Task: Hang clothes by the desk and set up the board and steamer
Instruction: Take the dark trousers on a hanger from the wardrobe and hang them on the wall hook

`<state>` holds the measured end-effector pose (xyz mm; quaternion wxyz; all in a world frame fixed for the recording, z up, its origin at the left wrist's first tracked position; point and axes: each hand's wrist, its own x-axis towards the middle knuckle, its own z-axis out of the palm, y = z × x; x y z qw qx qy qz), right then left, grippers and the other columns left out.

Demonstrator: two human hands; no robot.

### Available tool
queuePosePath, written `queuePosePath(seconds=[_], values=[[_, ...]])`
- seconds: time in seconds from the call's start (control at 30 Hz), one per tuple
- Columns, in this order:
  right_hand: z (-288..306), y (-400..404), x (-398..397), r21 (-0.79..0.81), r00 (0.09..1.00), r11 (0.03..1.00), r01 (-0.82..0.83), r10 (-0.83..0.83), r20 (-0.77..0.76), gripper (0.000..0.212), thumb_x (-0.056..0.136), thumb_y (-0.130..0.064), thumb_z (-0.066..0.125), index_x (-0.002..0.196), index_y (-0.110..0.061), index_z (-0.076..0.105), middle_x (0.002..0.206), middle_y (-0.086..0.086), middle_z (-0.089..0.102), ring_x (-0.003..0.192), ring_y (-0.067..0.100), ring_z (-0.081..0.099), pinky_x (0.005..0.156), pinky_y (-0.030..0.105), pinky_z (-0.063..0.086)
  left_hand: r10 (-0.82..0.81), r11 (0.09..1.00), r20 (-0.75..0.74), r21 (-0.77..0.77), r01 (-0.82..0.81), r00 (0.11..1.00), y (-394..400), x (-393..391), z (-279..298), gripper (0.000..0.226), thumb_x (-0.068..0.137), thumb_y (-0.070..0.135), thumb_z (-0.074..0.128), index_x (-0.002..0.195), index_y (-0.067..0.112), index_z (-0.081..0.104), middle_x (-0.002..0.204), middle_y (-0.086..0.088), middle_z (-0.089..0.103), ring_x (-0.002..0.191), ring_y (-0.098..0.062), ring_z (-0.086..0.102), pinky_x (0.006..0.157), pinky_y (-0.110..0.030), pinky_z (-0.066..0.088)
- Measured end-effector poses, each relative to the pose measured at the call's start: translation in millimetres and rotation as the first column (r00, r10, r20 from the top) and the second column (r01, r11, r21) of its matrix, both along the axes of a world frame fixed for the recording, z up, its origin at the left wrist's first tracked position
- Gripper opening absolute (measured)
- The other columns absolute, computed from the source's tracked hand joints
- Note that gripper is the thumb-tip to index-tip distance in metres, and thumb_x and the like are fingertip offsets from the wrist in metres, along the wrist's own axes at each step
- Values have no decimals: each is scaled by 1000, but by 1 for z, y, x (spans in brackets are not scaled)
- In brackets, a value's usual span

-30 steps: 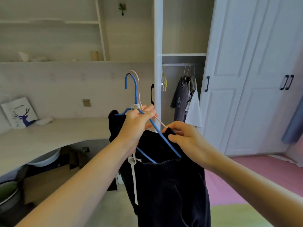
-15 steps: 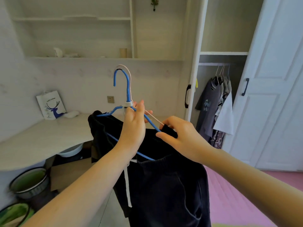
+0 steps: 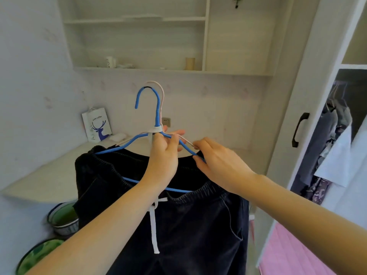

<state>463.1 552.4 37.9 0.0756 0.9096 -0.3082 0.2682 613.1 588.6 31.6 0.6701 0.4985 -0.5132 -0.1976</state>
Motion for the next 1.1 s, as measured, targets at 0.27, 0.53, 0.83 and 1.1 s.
queuePosePath(seconds=[0.27,0.53,0.83,1.1], values=[[-22,-47,94,180,995,981,-72,58,82,24,100,-26,42,115,-10,52,97,7,60,78,29,58,66,46,49,60,992,-1,114,-59,998,-32,68,-21,29,101,17,41,124,2,49,115,19,58,103,32,37,110,-42,37],[-37,-111,164,442,940,854,-273,140,311,17,100,-23,44,92,-13,55,66,-4,50,58,11,42,53,22,33,98,960,105,252,-122,990,-69,137,-22,23,100,24,44,96,46,44,117,7,64,105,-13,58,99,-47,46],[-31,-200,220,507,896,761,-405,221,384,17,98,-26,49,85,-17,56,66,-6,48,56,6,38,54,16,35,138,922,104,351,-166,985,-104,214,-14,29,96,12,51,124,9,59,92,1,76,91,-12,70,86,-30,56],[-25,-263,245,485,874,747,-455,269,405,15,97,-25,51,89,-16,60,68,1,54,57,8,39,54,20,35,653,684,412,40,-729,635,-118,301,-47,18,87,16,66,103,23,65,93,5,66,82,-2,56,76,-10,42]])
